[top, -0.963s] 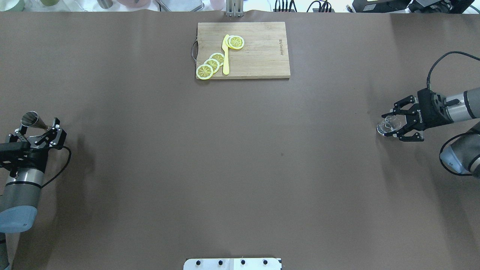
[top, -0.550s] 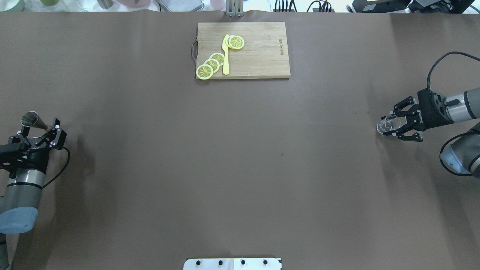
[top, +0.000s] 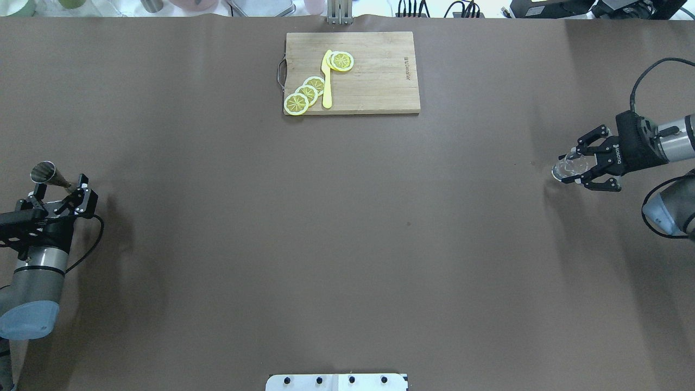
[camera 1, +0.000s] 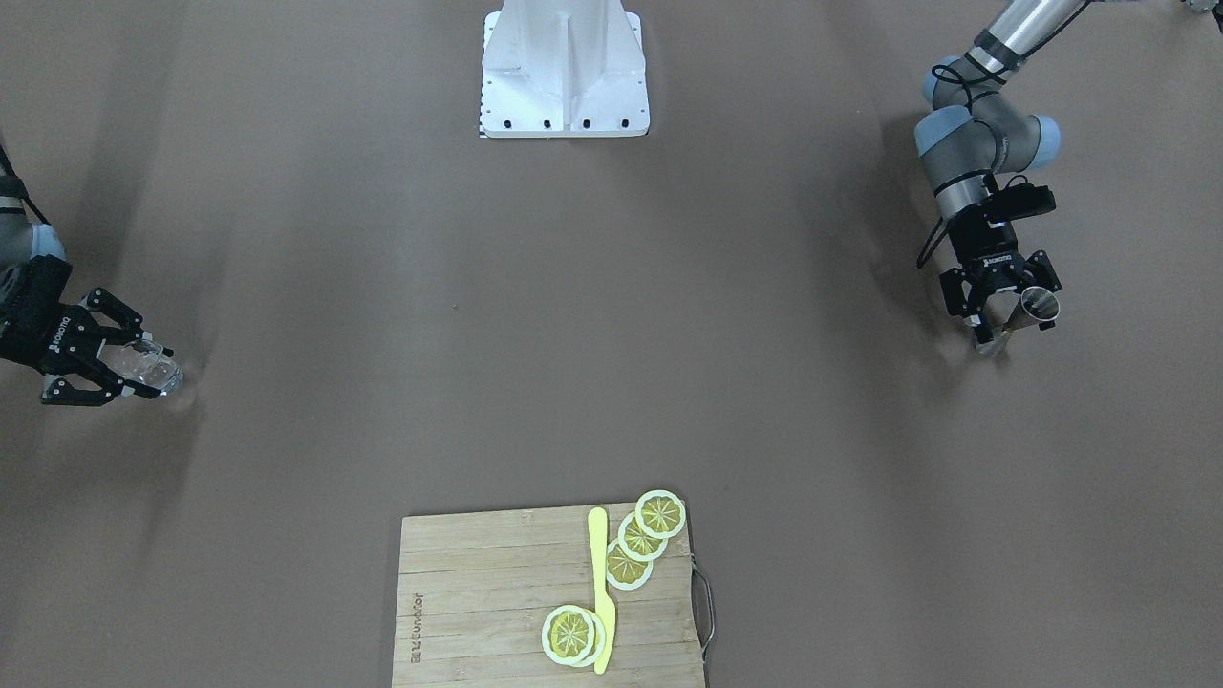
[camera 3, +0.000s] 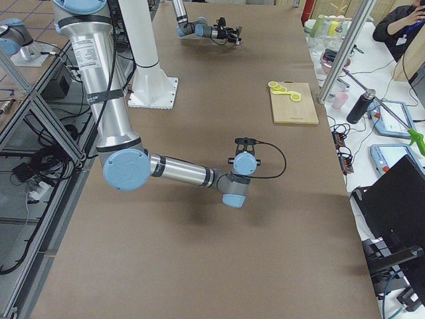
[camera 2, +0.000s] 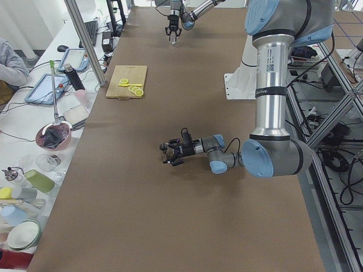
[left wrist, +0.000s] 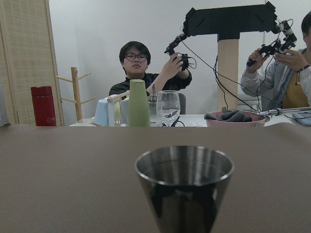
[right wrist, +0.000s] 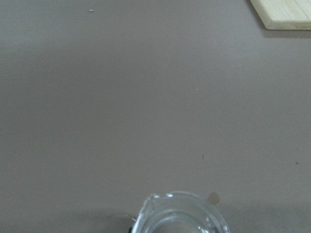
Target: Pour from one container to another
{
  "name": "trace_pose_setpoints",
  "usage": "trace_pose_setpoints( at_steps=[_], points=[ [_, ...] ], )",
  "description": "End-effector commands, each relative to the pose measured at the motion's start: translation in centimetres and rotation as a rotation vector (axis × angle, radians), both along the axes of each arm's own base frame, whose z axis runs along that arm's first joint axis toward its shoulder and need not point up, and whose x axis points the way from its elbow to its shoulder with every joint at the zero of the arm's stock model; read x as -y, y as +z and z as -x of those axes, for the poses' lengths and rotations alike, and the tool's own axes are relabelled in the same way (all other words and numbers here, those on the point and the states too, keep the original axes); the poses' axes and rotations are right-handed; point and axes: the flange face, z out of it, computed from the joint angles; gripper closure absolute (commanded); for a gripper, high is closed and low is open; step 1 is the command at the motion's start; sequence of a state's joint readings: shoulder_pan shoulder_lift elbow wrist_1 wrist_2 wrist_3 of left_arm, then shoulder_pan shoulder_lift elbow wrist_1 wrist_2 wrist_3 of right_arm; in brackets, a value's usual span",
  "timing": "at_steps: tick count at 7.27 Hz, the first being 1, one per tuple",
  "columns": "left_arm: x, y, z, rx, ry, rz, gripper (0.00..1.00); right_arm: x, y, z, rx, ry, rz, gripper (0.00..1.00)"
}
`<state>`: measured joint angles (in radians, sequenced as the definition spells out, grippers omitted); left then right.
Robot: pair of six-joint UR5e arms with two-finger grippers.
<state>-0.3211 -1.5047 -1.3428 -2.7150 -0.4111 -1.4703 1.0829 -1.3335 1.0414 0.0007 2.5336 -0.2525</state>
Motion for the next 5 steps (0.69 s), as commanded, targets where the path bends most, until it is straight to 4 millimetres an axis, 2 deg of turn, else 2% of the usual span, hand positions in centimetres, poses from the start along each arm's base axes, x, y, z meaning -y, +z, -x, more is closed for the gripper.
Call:
trace_pose_setpoints(
  at_steps=[1,3,4,5],
  points=[
    [0.2,-0.2,0.0,-0.022,-0.006,0.002,0.57,1.4,-1.4,-1.8,0.021,0.022,0.026,1.00],
    [0.2,-0.2,0.0,-0.015,-0.004,0.003,0.76,1.7,-3.3,-1.9,0.050,0.003,0.021,1.00],
    [0.2,-0.2,0.0,-0.007,-0.003,0.004,0.86,1.8,-4.9,-1.9,0.065,0.008,-0.012,1.00],
    [0.2,-0.1,0.0,-0.003,-0.003,0.005,0.93,2.2,-5.6,-1.7,0.070,0.010,-0.024,1.00]
  ],
)
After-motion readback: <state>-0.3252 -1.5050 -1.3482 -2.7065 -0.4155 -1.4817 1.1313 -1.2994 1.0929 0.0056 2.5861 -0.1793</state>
